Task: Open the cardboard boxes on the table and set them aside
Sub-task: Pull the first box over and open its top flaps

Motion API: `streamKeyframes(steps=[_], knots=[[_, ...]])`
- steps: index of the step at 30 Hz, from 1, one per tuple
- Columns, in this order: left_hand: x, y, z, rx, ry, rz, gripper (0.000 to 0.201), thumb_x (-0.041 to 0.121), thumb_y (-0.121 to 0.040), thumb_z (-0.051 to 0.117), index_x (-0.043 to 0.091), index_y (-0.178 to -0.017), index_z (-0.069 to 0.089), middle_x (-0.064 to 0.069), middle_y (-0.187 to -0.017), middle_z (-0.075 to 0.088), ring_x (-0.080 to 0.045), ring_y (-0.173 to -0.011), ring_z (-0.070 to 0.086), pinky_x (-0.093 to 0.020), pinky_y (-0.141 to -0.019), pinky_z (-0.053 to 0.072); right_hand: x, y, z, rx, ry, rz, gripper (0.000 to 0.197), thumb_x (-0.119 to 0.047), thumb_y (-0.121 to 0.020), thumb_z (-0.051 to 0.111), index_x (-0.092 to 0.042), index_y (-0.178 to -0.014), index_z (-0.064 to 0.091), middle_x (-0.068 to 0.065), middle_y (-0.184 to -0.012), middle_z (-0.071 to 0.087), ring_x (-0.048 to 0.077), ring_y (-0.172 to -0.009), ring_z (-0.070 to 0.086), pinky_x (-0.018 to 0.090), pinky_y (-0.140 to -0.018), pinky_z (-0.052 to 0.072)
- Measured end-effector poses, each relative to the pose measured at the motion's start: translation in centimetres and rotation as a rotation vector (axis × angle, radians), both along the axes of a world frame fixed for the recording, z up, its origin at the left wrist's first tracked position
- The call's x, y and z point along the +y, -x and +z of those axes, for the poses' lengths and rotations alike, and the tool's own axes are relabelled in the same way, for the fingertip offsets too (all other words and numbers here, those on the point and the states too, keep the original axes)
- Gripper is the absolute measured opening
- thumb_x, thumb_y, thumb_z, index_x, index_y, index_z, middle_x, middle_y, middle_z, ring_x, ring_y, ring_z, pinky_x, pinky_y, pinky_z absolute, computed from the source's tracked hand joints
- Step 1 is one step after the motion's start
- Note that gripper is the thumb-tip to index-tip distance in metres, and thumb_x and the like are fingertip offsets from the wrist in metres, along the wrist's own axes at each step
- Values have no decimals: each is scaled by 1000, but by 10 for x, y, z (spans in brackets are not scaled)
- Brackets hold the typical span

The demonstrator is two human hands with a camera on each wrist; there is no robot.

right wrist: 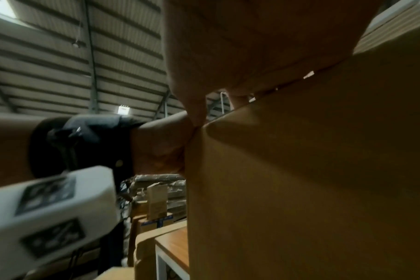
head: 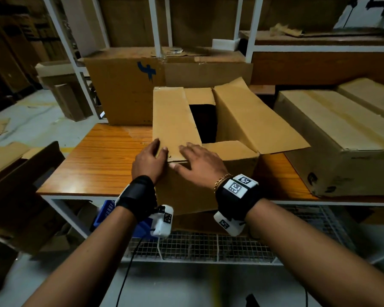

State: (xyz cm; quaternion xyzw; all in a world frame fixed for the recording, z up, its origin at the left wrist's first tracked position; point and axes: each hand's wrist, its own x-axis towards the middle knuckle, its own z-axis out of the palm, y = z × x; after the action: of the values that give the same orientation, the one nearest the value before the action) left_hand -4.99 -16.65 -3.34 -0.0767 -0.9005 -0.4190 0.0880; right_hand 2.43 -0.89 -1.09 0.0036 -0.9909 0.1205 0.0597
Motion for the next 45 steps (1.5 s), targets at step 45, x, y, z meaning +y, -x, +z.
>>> streamKeyframes(steps=[45], knots=[[-20,-3,24,-101,578,-258,75,73,-90,13,29,-136,54,3,-158,24,-24,-148,9,-57,-114,21,-8,34,29,-491,-6,63,70,-72,-92,22,-30,-144,45,5,-149,46,28,-131,45,42,-105,38]])
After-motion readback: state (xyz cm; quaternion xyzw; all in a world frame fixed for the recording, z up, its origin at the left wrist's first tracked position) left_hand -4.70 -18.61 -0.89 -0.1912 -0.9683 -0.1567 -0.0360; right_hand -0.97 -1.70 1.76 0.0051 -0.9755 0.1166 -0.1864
